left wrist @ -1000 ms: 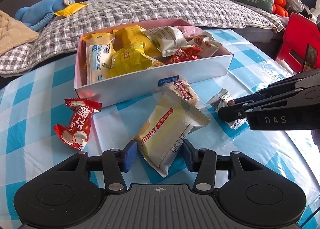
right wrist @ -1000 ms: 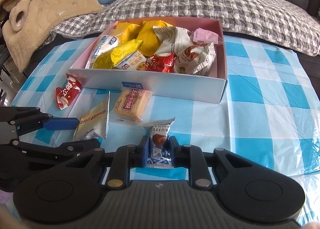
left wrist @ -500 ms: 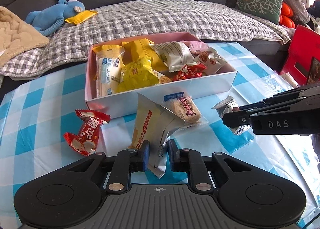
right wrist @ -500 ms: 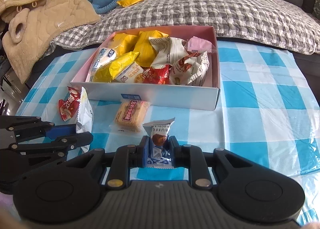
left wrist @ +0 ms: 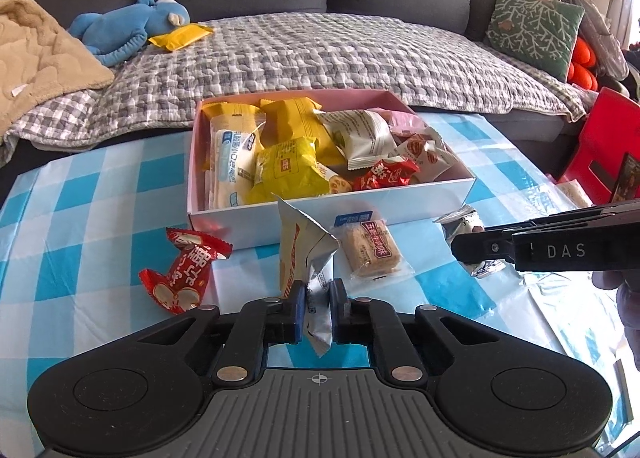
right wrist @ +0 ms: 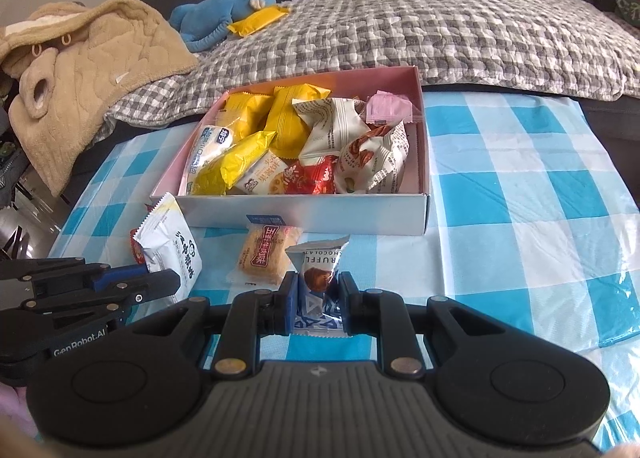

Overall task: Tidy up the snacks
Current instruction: 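Carry both held snacks over the pink box and lower them inside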

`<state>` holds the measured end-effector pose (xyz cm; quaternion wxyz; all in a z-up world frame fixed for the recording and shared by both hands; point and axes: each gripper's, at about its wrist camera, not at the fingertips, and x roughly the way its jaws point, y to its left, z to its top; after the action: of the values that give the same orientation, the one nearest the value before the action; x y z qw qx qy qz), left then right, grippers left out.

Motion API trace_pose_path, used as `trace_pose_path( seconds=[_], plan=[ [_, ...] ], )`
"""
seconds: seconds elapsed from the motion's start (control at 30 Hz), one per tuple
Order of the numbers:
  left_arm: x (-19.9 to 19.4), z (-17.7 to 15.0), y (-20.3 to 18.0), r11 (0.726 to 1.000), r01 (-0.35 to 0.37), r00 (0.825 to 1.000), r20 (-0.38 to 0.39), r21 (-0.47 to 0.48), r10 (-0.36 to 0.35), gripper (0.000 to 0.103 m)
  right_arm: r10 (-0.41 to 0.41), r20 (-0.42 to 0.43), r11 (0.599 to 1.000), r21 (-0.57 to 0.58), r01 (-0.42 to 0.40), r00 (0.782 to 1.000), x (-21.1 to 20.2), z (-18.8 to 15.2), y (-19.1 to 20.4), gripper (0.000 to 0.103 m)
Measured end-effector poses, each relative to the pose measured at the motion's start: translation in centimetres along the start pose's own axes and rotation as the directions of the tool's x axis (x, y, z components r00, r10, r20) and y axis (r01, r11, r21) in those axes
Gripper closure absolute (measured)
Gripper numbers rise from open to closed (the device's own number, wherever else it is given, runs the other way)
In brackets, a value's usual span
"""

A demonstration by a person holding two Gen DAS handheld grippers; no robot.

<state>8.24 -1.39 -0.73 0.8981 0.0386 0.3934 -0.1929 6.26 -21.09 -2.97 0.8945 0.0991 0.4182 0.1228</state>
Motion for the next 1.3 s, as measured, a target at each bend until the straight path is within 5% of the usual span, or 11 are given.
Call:
trace_pose_path(
  seconds=[0.7,1.3],
  plan=[
    [-1.4,4.7,-0.6,1.000,-0.010,0.997,0.082,-0.006,0.011,0.093,0.075,0.085,0.985,0.150,-0.087,0.994,-1.9,4.5,-2.8,0.084],
    [7.5,13.1,1.9,0.995,-0.079,0.997,0.018,-0.063,0.080,0.093,0.058,0.099,0.974,0.211,-0.078,0.993,4.7,11.3,-5.3,0.084]
  ],
)
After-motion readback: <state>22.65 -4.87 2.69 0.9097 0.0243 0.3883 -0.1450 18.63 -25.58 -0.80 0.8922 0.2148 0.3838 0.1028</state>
